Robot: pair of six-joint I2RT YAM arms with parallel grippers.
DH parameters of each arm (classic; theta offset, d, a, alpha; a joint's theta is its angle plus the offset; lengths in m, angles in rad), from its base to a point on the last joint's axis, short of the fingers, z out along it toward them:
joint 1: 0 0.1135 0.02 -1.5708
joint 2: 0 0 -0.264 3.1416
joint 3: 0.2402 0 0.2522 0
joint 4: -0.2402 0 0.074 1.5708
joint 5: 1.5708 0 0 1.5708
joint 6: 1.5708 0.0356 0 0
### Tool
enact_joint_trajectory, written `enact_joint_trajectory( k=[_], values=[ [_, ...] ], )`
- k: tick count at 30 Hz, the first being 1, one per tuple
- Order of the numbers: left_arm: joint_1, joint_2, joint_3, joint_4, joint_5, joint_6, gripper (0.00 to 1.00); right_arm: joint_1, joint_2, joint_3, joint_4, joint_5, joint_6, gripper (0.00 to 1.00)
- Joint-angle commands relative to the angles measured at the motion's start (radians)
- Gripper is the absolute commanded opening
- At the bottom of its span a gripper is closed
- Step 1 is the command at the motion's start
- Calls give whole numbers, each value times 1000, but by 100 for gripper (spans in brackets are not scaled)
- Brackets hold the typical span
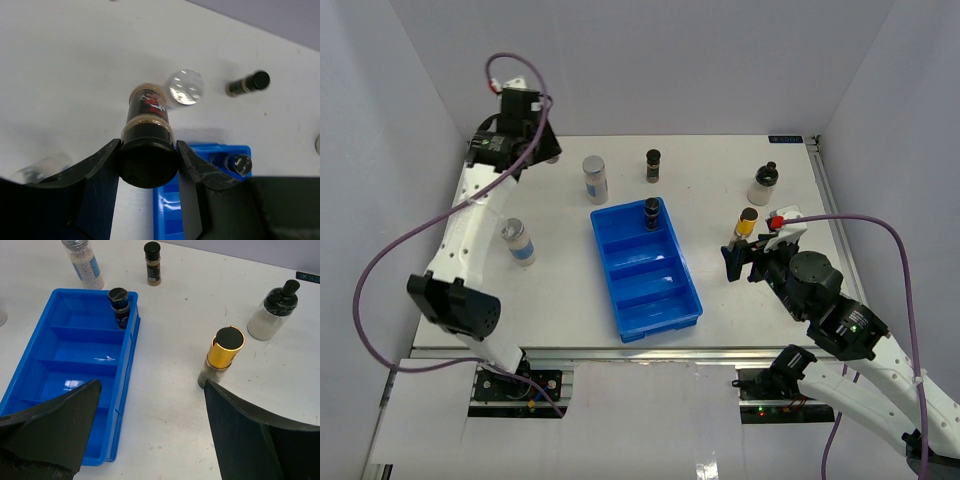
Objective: Organize the condiment bottles
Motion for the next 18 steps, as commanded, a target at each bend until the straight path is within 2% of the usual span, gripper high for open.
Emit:
enact_joint_trajectory(
  k=[1,2,6,12,18],
  values=[
    [-160,179,101,-135,-3,54,0,-5,-8,52,-9,15,16,90],
    [-215,199,114,-129,-18,54,0,-5,-15,54,-17,28,15,90],
    [-278,238,103,-89,26,47,0,-5,-28,54,-26,42,12,90],
    [-314,275,49,-51,107,45,0,-4,-22,43,-17,43,11,90],
    [-342,287,0,-36,112,31,0,-4,-2,28,5,37,10,90]
  ],
)
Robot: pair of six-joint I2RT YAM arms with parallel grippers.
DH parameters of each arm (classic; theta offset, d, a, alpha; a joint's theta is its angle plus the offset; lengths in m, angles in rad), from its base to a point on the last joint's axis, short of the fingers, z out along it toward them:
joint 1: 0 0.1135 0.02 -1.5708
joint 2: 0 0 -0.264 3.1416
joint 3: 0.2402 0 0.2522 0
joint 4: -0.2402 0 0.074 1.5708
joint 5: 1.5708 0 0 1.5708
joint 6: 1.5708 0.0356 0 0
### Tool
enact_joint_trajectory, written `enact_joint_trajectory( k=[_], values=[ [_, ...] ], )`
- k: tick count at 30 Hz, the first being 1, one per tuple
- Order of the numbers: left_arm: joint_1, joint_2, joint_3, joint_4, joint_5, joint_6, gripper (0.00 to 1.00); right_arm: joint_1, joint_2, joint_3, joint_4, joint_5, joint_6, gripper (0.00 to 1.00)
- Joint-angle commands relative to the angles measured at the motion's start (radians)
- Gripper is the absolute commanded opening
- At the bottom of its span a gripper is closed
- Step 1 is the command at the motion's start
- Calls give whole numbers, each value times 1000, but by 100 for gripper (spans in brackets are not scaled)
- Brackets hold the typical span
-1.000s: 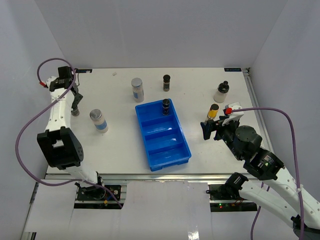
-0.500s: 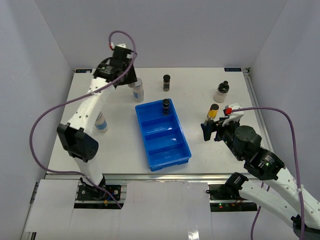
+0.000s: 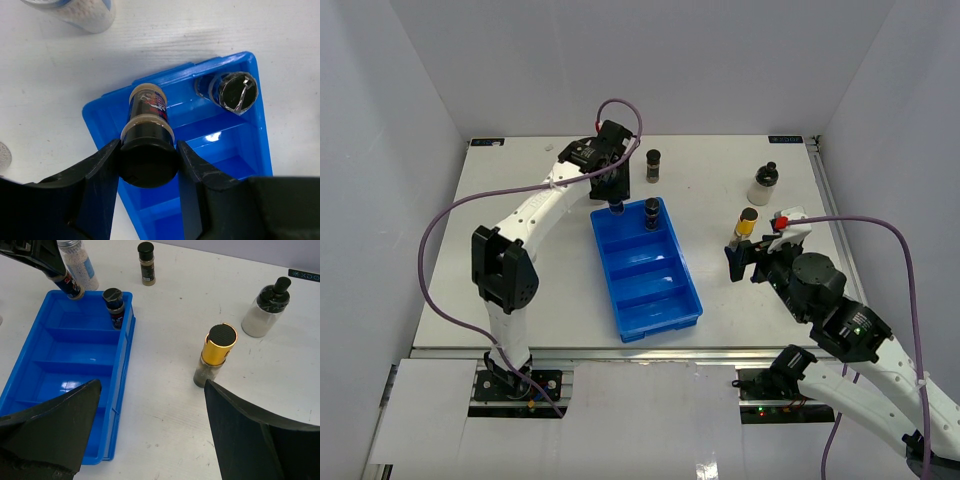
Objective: Organize the condiment bottles
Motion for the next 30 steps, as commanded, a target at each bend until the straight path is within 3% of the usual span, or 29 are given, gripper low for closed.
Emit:
enact_joint_trajectory(
  k=[1,13,18,28,30],
  values=[
    [-29,-39,-41,30,26,-15,0,-4,17,17,34,12,0,90],
    [-56,9,-70,77,33,-26,0,-4,12,8,36,25,-7,90],
    [-54,45,-62,85,37,-26,11,-5,8,2,39,25,-10,90],
    [-54,110,-28,93,49,-24,23,-5,6,-4,41,37,-19,90],
    [-54,113,-27,99,47,-23,35,-4,6,-4,41,35,-19,90]
  ],
)
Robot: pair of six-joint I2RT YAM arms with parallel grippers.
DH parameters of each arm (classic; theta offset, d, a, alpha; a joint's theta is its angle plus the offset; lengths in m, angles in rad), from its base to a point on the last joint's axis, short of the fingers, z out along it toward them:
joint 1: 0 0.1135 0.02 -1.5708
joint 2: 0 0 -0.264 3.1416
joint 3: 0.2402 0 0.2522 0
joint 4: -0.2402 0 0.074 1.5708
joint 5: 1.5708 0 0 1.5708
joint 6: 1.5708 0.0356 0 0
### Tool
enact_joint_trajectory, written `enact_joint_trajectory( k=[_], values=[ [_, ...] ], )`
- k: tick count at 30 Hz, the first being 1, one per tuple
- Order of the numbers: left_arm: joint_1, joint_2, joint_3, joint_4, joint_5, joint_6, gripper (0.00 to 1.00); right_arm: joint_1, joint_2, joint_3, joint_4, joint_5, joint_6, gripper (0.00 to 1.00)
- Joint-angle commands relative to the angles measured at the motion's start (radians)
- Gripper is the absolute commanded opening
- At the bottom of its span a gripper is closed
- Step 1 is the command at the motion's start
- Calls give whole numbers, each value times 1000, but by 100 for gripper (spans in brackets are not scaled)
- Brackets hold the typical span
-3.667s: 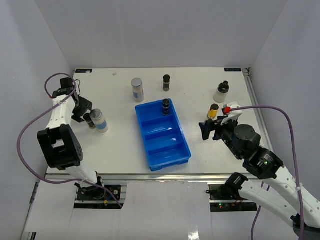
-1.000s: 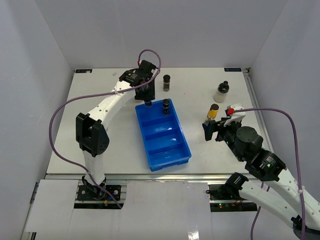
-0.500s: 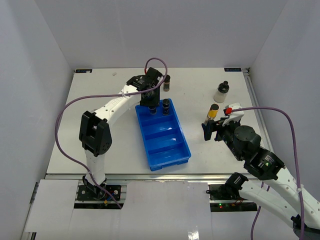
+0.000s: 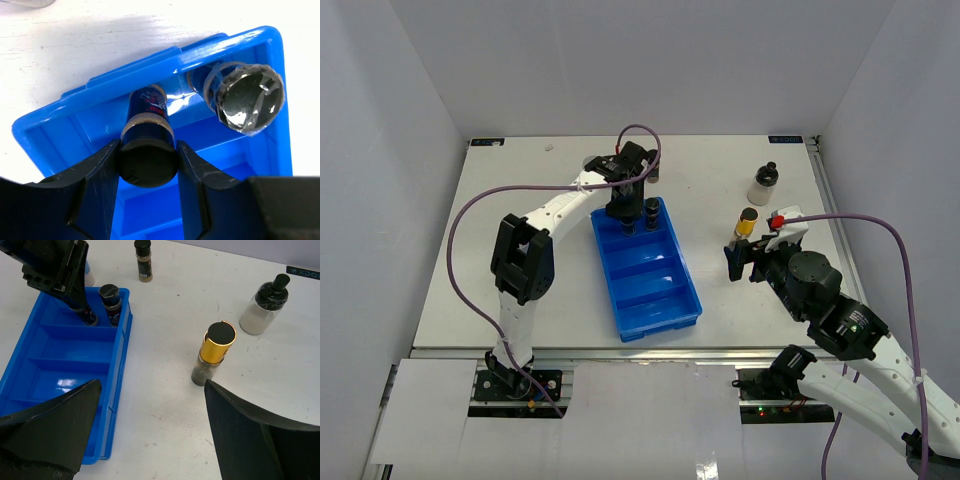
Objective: Organize the condiment bottles
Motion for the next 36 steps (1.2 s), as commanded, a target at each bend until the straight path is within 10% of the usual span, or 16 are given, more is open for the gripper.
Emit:
enact_joint_trajectory(
  k=[1,9,27,36],
  values=[
    [-5,-15,46,31,8,-6,37,-4,-12,-3,40,25,-15,90],
    [-5,-2,50,39,12,-8,70,-5,-18,-10,45,28,-19,90],
    [-4,-117,105,-50,-1,7,79,-4,-3,5,31,17,-17,90],
    [-5,-164,171,194,81,64,84,-4,14,57,6,-14,-15,90]
  ],
)
